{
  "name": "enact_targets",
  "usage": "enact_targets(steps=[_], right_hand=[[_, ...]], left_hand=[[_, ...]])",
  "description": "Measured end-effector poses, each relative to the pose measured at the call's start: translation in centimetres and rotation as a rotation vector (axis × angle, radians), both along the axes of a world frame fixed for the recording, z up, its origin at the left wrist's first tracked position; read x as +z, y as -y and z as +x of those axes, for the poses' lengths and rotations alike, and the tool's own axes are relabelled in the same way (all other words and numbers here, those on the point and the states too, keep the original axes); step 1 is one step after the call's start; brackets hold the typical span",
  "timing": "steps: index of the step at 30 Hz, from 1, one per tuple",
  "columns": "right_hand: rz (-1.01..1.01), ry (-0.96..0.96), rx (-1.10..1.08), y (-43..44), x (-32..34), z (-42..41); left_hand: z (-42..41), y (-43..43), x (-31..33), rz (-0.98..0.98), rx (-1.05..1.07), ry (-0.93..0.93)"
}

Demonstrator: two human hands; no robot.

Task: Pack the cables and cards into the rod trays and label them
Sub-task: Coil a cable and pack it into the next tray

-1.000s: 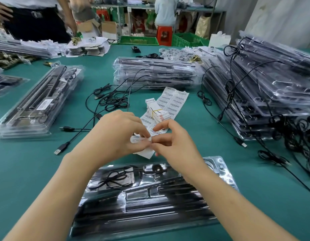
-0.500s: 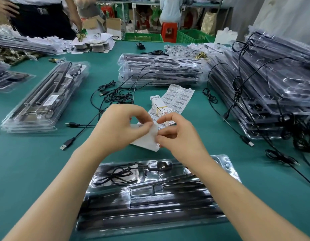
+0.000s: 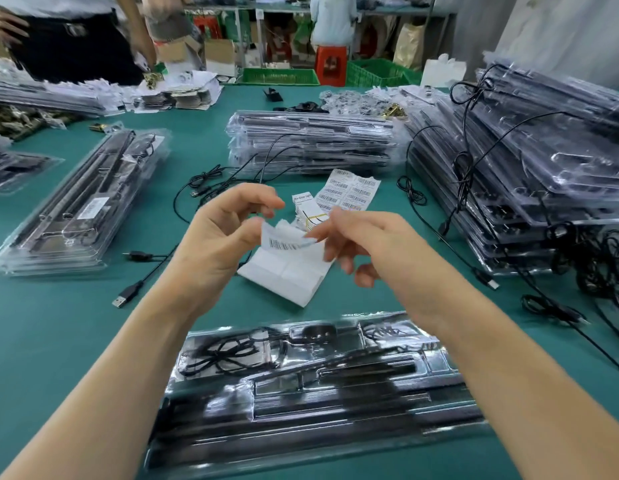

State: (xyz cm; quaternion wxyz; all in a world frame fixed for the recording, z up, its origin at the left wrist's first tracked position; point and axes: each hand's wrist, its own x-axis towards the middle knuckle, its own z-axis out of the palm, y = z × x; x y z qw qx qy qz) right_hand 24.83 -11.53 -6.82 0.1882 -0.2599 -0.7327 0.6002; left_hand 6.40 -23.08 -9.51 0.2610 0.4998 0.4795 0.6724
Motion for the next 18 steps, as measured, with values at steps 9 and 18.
enact_targets(steps=[9,18], right_hand=[[-0.338,0.064,0.302,0.6,-0.3,1.4],[-0.067,0.133,0.155,-1.6,-0.4,3.5]], left_hand=[[0.5,-0.5,-0.6,-0.033,-0.119,-0.177],[0.4,-0.5,-1.2,-0.153,0.051,-0.378]])
